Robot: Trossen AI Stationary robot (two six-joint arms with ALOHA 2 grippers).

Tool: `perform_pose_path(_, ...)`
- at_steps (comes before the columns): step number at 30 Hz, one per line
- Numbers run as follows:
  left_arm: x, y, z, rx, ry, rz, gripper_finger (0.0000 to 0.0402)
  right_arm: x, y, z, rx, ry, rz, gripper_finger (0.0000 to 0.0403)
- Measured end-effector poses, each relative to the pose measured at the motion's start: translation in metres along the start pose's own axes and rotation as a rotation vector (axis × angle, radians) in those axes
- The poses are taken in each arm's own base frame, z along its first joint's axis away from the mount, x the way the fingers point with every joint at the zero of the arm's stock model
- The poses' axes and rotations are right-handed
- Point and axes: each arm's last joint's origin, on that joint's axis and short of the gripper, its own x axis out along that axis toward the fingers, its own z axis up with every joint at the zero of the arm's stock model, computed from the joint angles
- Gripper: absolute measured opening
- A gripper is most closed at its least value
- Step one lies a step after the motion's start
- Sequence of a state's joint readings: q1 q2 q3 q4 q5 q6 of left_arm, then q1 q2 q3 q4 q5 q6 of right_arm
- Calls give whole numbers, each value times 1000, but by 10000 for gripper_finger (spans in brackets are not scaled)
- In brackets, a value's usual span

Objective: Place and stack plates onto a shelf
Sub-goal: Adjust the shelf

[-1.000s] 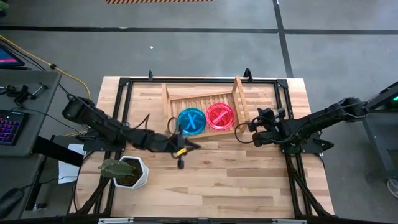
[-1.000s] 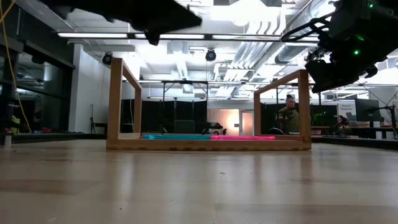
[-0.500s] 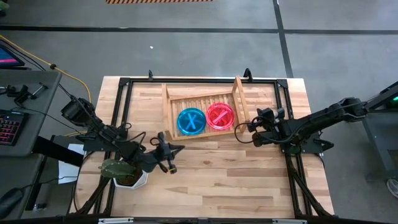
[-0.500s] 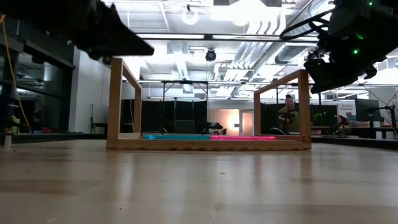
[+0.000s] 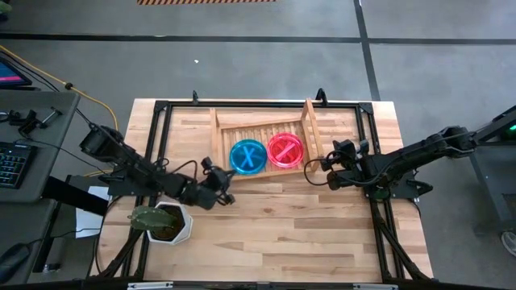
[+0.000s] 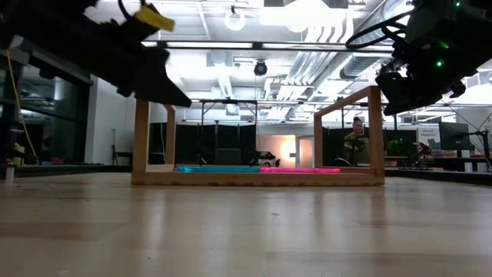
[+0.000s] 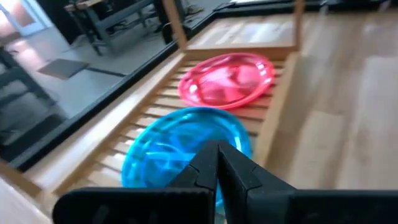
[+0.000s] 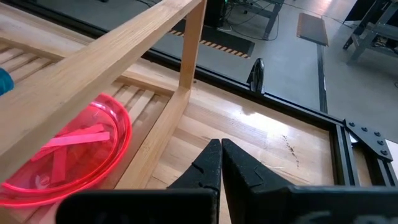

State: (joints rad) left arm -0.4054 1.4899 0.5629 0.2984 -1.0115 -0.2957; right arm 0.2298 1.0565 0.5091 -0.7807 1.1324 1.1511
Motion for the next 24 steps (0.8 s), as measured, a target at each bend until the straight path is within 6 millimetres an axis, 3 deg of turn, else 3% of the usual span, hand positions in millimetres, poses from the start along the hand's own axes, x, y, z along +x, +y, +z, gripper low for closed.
perform_pose_path(7, 31, 25, 3, 100, 60, 89, 0, 0, 0, 0, 0, 0, 0, 0)
perform_pose_path(14, 62, 54, 6, 86, 121, 85, 0, 0, -2, -1, -61, 5, -13, 0)
perform_pose_path(18, 72, 63, 9, 49, 109, 64, 0, -2, -8, 2, -78, 20, -15, 0)
perform_pose_path(24, 76, 67, 15, 50, 68, 43, 0, -18, -13, 23, -38, 67, 60, 0)
